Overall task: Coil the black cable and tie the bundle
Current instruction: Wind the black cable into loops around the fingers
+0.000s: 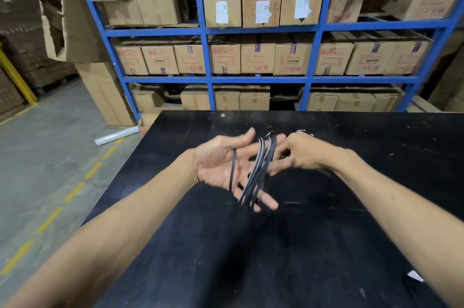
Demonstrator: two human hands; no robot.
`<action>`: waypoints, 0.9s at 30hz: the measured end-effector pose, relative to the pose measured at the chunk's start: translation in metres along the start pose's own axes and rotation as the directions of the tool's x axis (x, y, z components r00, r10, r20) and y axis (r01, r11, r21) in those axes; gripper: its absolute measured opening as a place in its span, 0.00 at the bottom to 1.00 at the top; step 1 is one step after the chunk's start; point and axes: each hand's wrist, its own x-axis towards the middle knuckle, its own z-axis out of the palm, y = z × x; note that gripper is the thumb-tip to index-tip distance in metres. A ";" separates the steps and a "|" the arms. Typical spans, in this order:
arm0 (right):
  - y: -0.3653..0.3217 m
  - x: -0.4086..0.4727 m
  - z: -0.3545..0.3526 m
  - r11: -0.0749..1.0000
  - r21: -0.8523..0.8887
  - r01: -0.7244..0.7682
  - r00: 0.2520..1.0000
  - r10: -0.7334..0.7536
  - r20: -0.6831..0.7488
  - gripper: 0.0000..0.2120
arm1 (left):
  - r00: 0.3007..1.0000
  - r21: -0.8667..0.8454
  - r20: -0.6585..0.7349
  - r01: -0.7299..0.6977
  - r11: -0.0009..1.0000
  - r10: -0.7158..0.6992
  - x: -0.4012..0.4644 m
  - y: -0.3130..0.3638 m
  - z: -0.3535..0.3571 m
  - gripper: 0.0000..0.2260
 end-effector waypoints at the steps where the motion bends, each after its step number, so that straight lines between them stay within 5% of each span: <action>1: -0.005 0.002 -0.011 0.997 -0.078 0.015 1.000 -0.013 0.017 0.15 | 0.997 0.008 0.007 0.077 0.997 -0.077 0.003 -0.005 0.000 0.26; 4: -0.016 0.005 -0.047 0.974 -0.227 0.025 1.000 -0.022 0.015 0.26 | 0.961 0.039 -0.088 0.267 0.963 -0.263 0.008 -0.023 -0.006 0.26; 6: -0.020 0.005 -0.064 0.971 -0.239 0.028 0.999 -0.033 -0.017 0.22 | 0.936 0.013 -0.228 0.278 0.961 -0.268 0.007 -0.032 -0.015 0.26; 12: -0.038 -0.004 -0.037 0.974 -0.212 0.078 0.985 -0.108 -0.137 0.11 | 0.781 -0.044 -0.624 -0.067 0.997 0.025 -0.012 -0.028 -0.042 0.27; 18: -0.036 -0.011 0.055 0.911 0.399 0.106 0.907 0.075 -0.413 0.15 | 0.656 0.021 -0.706 -0.359 0.933 0.268 -0.016 -0.010 -0.047 0.23; 23: -0.032 -0.020 0.107 0.737 0.656 0.161 0.902 0.159 -0.401 0.14 | 0.598 0.022 -0.694 -0.539 0.842 0.401 -0.019 0.005 -0.052 0.23; 27: -0.024 -0.023 0.129 0.663 0.739 0.117 0.964 0.102 -0.244 0.12 | 0.631 -0.051 -0.599 -0.645 0.763 0.493 -0.019 0.016 -0.045 0.22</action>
